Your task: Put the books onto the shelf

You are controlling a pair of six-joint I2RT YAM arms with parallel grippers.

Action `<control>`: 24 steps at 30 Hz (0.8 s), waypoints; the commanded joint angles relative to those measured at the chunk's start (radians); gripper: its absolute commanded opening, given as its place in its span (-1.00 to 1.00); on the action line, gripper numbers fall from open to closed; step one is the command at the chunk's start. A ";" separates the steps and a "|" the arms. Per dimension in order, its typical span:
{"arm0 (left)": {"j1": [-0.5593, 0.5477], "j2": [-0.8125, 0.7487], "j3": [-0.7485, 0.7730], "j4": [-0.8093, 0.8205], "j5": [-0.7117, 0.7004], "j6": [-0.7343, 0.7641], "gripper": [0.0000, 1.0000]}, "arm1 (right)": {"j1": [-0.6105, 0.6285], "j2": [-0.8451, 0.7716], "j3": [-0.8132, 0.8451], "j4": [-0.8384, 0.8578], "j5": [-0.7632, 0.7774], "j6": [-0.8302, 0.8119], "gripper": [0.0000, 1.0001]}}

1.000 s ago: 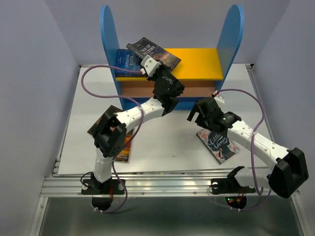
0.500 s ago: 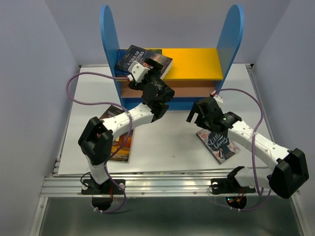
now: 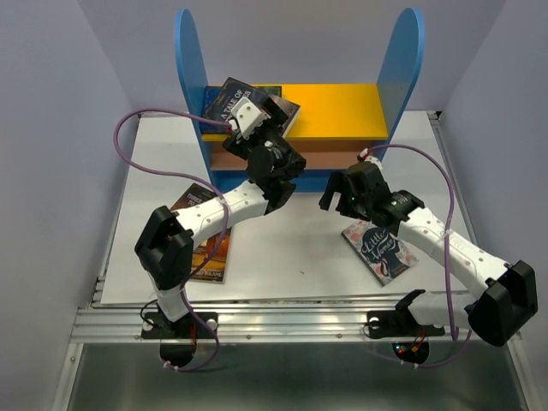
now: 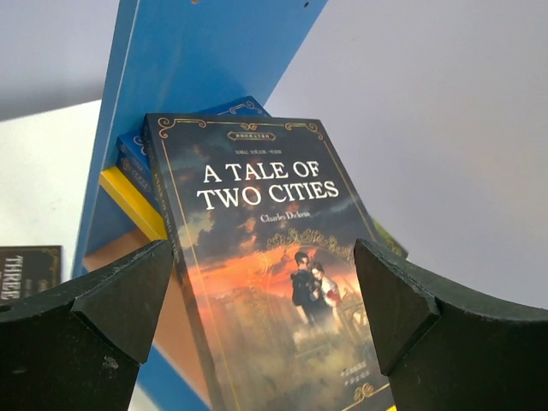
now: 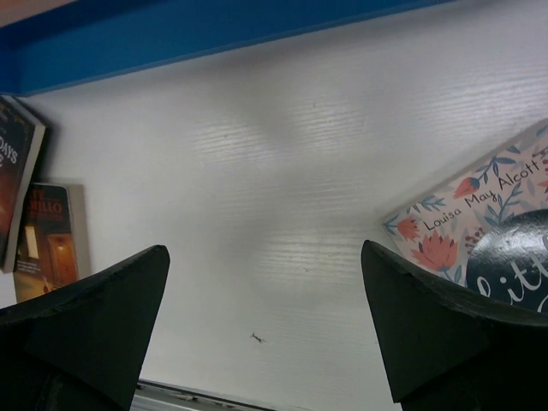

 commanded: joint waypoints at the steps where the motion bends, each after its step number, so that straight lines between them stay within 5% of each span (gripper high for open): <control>1: -0.031 -0.068 0.042 0.768 -0.179 0.200 0.98 | -0.006 -0.020 0.069 0.056 -0.028 -0.084 1.00; 9: -0.078 -0.133 0.028 0.768 -0.180 0.500 0.98 | -0.006 -0.011 0.102 0.068 -0.052 -0.122 1.00; 24: -0.182 -0.125 0.132 0.768 -0.177 1.310 0.98 | -0.006 -0.001 0.204 0.152 -0.112 -0.271 1.00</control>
